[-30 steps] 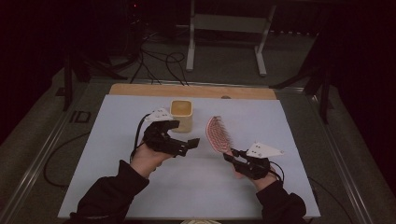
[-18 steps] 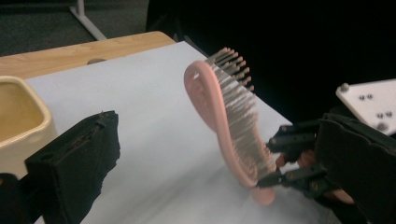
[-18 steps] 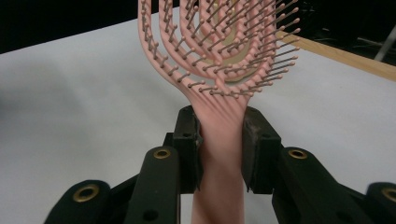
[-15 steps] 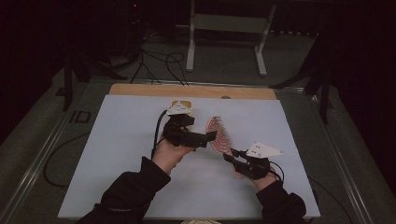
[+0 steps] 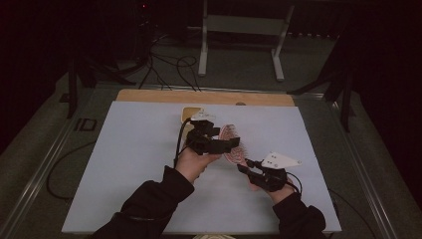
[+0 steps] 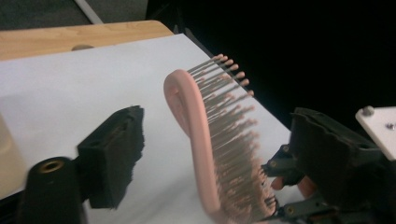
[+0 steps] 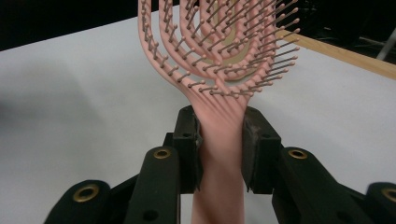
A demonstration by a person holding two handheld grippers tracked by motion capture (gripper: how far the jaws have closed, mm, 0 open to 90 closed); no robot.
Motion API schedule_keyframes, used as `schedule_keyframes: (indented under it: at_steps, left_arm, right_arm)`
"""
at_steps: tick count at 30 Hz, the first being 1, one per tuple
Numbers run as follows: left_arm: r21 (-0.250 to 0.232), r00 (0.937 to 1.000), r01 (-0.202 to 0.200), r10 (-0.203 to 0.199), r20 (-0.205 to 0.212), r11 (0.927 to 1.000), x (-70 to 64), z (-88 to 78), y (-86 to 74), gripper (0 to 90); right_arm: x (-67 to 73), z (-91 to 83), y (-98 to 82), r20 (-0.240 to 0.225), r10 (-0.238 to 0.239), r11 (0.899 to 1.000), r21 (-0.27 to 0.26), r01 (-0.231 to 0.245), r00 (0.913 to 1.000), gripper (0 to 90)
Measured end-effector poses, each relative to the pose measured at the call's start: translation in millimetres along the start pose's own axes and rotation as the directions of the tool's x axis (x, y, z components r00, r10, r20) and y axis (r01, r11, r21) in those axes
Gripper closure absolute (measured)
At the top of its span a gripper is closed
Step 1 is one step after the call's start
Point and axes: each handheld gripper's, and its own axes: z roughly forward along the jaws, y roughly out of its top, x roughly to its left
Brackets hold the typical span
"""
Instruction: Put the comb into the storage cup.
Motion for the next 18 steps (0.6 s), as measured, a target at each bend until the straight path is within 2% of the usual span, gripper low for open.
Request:
schedule_keyframes:
  at_steps: [5, 13, 16, 18]
  left_arm:
    - [-0.003, 0.9997, 0.023, -0.023, -0.011, 0.9997, -1.2, 7.3, 0.5, 27.2]
    - [-0.003, 0.9976, 0.068, -0.067, 0.015, 0.9977, 3.9, 13.2, -1.8, 50.1]
    - [-0.007, 0.9946, 0.099, -0.099, 0.032, 0.995, 8.3, 14.3, -3.7, 52.9]
    - [-0.01, 0.9942, 0.102, -0.102, 0.034, 0.9947, 8.8, 14.6, -4.2, 54.8]
  right_arm:
    - [-0.2, 0.0, 0.1, -0.005, -0.002, 1.0, -0.002, 0.002, 1.0, 70.6]
    - [0.1, -0.1, 0.2, -0.001, -0.002, 1.0, -0.006, 0.002, 1.0, 70.7]
    - [0.2, -0.2, 0.2, 0.003, -0.01, 1.0, -0.003, 0.01, 0.9999, 70.6]
    - [0.6, 0.3, 0.0, 0.007, -0.013, 1.0, 0.001, 0.013, 0.9999, 70.5]
